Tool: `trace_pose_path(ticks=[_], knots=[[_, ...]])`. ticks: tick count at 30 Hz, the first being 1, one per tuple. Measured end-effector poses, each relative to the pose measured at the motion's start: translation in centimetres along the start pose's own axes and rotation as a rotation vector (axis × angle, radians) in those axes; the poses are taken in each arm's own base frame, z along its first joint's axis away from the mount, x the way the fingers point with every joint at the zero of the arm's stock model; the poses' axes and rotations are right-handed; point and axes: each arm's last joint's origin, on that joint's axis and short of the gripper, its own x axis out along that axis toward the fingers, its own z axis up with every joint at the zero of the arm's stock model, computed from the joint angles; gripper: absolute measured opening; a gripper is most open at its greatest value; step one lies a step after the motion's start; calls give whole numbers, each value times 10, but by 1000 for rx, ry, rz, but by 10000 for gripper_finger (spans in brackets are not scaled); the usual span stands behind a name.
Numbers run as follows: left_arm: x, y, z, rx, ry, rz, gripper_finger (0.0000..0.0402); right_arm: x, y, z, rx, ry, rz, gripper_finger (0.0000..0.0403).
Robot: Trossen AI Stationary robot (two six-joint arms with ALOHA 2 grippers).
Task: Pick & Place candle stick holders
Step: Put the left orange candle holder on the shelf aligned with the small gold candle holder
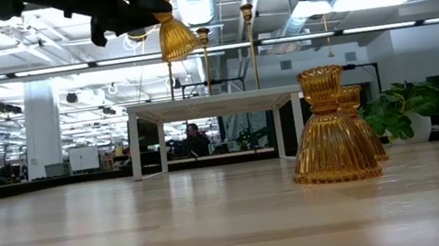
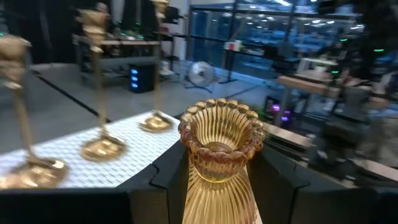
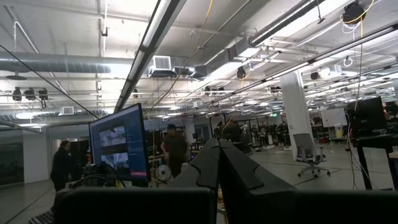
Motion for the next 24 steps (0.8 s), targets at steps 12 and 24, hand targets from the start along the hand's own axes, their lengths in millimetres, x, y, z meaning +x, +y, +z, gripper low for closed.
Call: trace_pose_path(ticks=[12,24], knots=[[32,40,4,108,9,234,140,0,0,0,0,0,0,0],[54,60,18,148,163,287,140,0,0,0,4,0,0,0]])
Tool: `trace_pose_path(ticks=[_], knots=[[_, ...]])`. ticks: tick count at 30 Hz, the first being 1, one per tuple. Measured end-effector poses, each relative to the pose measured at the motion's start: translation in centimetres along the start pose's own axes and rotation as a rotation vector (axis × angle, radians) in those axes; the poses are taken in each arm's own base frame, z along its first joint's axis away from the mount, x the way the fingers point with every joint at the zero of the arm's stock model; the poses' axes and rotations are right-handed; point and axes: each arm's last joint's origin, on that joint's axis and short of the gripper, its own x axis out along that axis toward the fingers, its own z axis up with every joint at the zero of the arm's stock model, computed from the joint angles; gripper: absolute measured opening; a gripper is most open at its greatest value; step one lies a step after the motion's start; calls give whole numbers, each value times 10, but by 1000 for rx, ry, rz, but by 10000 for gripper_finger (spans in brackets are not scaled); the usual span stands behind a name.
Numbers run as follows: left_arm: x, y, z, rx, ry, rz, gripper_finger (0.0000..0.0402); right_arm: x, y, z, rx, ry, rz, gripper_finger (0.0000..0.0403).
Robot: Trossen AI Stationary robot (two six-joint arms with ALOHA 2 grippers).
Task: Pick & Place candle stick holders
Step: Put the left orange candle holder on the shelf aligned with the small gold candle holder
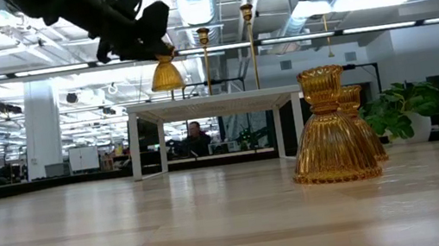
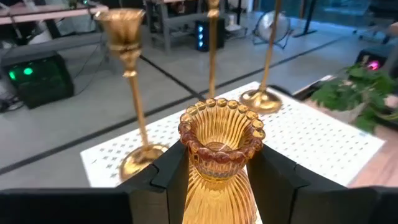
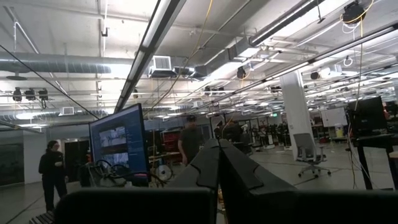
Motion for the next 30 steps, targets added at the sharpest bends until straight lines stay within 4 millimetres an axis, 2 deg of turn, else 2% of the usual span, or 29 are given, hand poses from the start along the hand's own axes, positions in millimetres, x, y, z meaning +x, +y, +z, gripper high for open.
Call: trace_pose_path(ticks=[6,11,30], knots=[[6,9,-5,32,52,46,140,0,0,0,-3,0,0,0],[12,16,-4,-18,57,40,140,0,0,0,-3,0,0,0],[16,11,-14,-16,115,1,141,0,0,0,-3,0,0,0]])
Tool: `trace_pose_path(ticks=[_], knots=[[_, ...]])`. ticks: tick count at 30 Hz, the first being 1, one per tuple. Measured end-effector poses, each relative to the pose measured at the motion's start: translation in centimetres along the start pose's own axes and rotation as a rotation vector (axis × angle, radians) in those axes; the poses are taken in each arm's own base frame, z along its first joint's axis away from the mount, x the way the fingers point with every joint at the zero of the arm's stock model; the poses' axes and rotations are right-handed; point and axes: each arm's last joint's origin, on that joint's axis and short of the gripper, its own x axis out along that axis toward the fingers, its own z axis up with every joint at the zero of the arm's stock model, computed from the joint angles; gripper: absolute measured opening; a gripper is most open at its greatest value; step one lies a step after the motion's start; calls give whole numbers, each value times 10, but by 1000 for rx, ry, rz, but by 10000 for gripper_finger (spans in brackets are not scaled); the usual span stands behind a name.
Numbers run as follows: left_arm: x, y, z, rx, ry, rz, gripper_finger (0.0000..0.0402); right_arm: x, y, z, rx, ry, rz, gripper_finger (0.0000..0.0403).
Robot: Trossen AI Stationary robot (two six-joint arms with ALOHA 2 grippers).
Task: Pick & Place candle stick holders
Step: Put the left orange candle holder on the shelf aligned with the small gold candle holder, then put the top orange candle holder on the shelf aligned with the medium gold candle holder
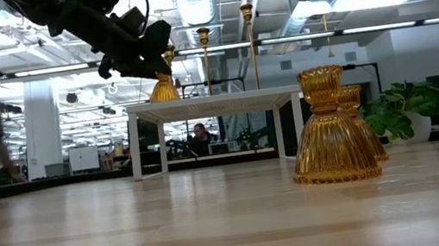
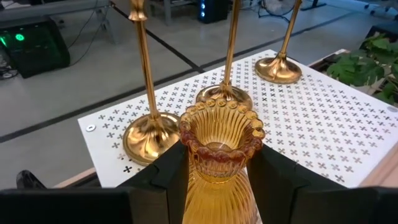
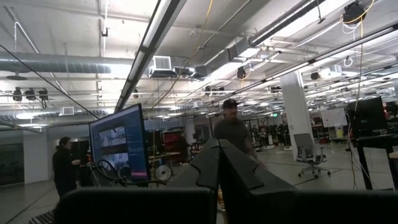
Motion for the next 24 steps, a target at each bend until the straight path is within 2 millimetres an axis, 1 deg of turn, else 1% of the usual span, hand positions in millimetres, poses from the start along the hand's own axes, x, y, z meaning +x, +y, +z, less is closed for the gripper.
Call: trace_pose_path(ticks=[5,8,11,15,19,24], knots=[[0,0,0,2,2,-11,142,0,0,0,0,-1,0,0],[0,0,0,3,3,-13,150,0,0,0,1,-1,0,0],[0,0,0,6,6,-20,174,0,0,0,0,-1,1,0],[0,-1,0,10,8,-26,218,0,0,0,0,-1,3,0],[0,-1,0,55,12,-47,257,0,0,0,0,-1,3,0],[-5,1,6,75,-16,-56,288,0,0,0,1,-2,3,0]])
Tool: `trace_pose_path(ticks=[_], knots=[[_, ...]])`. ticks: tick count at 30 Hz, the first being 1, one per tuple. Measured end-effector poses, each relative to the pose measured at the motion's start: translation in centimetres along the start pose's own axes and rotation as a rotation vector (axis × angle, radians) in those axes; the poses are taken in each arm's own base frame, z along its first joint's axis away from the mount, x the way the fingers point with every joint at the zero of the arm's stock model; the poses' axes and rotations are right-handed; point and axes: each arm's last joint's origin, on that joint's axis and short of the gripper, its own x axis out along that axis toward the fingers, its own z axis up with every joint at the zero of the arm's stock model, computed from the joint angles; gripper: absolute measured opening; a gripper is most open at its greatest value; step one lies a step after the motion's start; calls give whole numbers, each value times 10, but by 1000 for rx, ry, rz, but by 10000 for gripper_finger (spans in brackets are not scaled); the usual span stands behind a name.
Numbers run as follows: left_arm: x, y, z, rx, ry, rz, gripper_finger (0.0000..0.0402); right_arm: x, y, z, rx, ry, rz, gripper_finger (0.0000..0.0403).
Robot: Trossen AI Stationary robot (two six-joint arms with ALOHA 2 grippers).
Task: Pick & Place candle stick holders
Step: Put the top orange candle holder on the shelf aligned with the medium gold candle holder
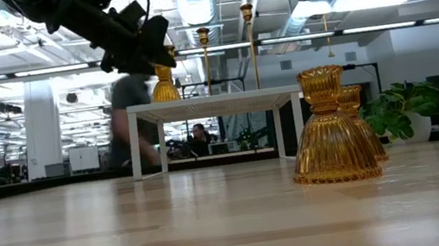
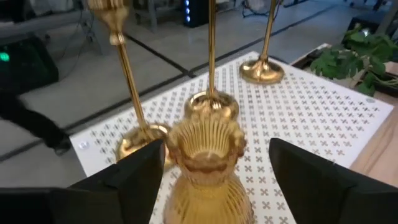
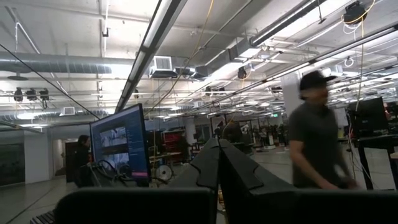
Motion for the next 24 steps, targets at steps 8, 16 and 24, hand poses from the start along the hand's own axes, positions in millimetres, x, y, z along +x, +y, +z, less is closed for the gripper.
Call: trace_pose_path(ticks=[8,16,24], knots=[[-27,7,20,13,-95,-39,314,4,3,-8,-81,95,12,0],[-67,10,38,-43,-210,-155,318,49,26,-38,-299,611,12,45],[-100,14,48,-100,-283,-216,313,78,52,-95,-278,1248,107,165]])
